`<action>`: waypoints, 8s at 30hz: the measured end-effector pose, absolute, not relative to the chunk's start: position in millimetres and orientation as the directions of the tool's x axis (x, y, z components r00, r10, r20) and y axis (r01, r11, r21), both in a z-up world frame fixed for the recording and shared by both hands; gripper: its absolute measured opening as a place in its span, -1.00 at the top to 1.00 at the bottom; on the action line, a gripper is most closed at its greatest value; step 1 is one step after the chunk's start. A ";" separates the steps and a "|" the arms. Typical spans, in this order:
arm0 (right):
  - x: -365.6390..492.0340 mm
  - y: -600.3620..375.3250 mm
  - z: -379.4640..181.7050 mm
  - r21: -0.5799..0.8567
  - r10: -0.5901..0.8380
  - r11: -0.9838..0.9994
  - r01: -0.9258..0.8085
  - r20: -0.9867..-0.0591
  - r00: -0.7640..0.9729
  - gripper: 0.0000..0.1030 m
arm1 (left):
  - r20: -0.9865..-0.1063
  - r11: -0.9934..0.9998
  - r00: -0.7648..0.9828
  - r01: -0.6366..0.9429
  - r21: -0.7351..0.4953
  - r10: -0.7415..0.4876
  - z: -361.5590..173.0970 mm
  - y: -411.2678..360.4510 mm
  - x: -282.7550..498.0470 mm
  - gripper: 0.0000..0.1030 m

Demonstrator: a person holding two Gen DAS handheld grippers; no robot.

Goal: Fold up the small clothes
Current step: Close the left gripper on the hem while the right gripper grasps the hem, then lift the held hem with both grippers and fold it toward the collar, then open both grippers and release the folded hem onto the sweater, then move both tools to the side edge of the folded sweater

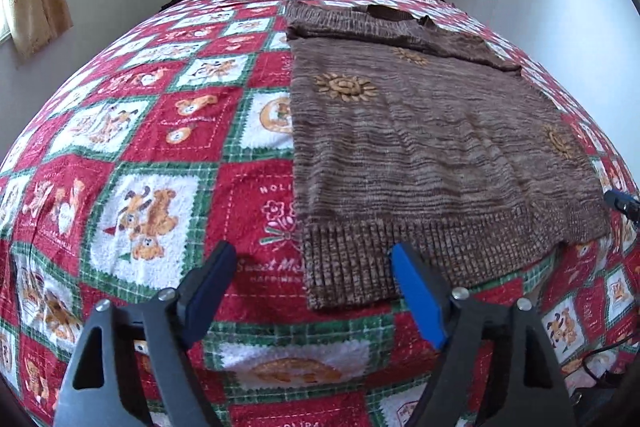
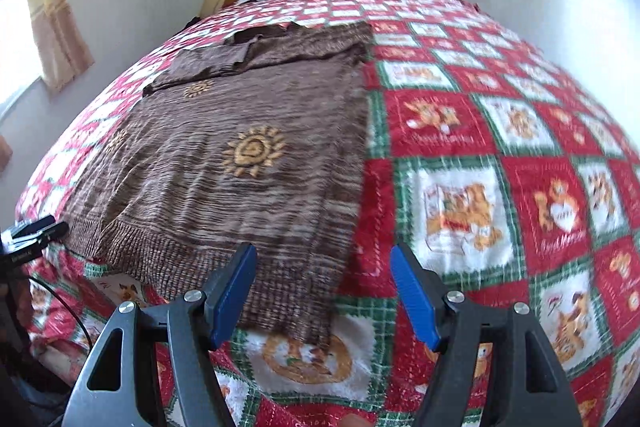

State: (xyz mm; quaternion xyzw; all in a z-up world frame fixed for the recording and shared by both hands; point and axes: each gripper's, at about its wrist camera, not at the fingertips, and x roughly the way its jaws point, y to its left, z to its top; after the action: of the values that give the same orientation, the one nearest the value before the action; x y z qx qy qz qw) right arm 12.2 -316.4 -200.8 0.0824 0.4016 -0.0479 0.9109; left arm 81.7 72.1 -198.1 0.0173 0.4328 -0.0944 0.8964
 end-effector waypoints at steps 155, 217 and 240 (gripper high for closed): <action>465.5 -406.8 -190.2 0.023 -0.114 0.973 0.228 -0.815 0.568 0.39 | -0.761 0.998 0.649 -0.039 -0.045 -0.009 -199.7 36.9 421.6 -1.00; 303.4 -275.0 -195.4 -0.043 -0.077 0.997 0.067 -0.723 0.687 -0.24 | -0.771 0.991 0.634 -0.055 -0.124 -0.061 -204.8 59.3 349.7 -1.00; 288.2 -190.3 -189.3 -0.196 -0.062 0.975 -0.109 -0.702 0.710 -0.33 | -0.815 0.995 0.571 0.029 -0.098 -0.097 -200.8 62.3 339.3 -1.00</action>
State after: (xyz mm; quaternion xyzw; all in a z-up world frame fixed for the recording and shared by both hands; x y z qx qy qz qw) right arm 288.2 -190.3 -189.3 -0.1121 0.3809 0.0126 0.9177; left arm 339.3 62.3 -200.8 -0.0367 0.4617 -0.0357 0.8856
